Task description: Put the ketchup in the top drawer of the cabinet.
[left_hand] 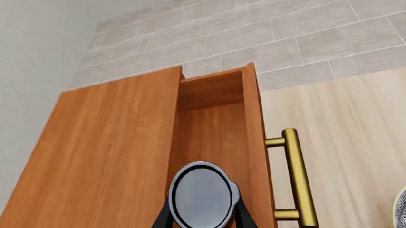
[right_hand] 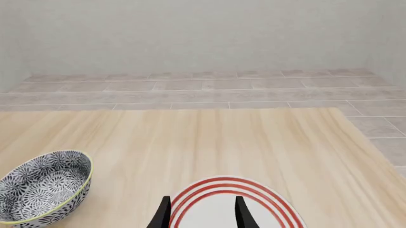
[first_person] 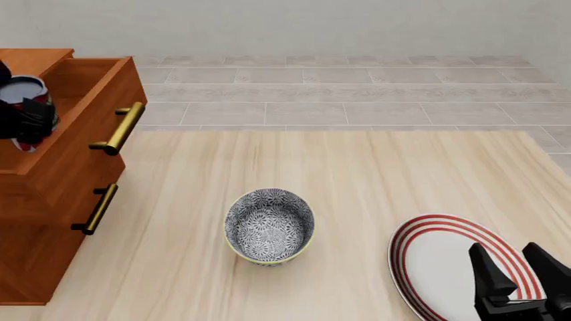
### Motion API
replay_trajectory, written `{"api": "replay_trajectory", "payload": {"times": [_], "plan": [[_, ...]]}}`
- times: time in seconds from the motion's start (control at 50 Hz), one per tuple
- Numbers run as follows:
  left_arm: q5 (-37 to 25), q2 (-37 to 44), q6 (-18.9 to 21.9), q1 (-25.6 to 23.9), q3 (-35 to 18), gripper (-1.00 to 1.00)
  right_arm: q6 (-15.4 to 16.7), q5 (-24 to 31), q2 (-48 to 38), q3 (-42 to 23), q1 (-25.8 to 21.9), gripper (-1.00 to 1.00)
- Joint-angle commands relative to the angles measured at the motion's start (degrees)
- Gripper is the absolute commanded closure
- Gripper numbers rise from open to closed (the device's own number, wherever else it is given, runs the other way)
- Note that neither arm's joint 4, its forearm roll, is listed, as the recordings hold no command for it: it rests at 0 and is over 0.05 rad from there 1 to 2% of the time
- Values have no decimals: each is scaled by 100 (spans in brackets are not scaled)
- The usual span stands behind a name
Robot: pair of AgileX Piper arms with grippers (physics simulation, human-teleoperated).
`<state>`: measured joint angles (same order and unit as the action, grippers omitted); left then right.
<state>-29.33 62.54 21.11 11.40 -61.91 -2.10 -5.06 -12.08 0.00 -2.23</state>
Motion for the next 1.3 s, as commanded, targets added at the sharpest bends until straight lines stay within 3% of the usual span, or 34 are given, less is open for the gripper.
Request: {"api": "replay_trajectory", "payload": {"times": [0.02,0.34,0.36,0.92,1.04,1.28,1.3], "plan": [[54,24,112,-7,51,100,7,-29,-38,0,-6,-100],[38,-15,115,-88,82,100,12,-291,-351,0,-30,-100],[54,-25,146,-84,98,-100,16,-287,-347,0,-33,-100],[-213,-314,187,-252,-16,-100,40,-520,-658,0,-21,-100],[-410,-686,242,-375,7,-100,38,-592,-736,0,-23,-100],[-961,-1283,246,-528,-426,-100,23,-419,-551,0,-36,-100],[-864,-1414,401,-545,-328,-100,28,-419,-552,0,-37,-100]]}}
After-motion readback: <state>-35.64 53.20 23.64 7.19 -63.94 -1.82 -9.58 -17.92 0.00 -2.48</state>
